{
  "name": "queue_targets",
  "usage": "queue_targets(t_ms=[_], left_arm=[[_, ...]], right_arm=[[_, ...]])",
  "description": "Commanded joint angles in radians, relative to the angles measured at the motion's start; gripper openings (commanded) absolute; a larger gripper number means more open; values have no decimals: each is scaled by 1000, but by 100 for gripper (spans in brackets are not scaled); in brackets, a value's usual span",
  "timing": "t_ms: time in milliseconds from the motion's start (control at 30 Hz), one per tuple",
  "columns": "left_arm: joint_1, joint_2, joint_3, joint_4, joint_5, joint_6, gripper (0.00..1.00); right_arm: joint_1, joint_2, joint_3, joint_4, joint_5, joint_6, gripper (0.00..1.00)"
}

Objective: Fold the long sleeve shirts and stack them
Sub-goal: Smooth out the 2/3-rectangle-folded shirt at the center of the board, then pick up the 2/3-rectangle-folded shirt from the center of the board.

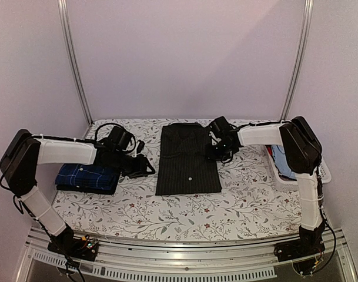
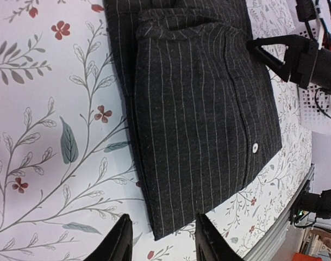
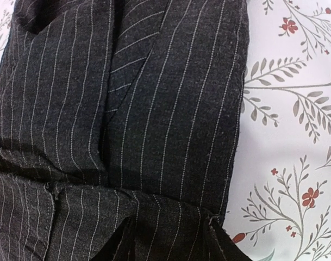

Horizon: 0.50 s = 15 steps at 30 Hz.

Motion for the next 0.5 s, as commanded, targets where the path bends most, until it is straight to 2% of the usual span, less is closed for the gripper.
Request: queue_targets(t_ms=[0, 333, 467], left_arm=[[-10, 16, -31, 24, 16, -9, 40], [-14, -18, -84, 55, 34, -19, 40], [-21, -31, -114, 68, 30, -31, 40]], right_arm=[[3, -113, -53, -17, -14, -29, 44], [22, -413, -349, 42, -78, 1, 49], [47, -482, -457, 56, -98, 21, 49]])
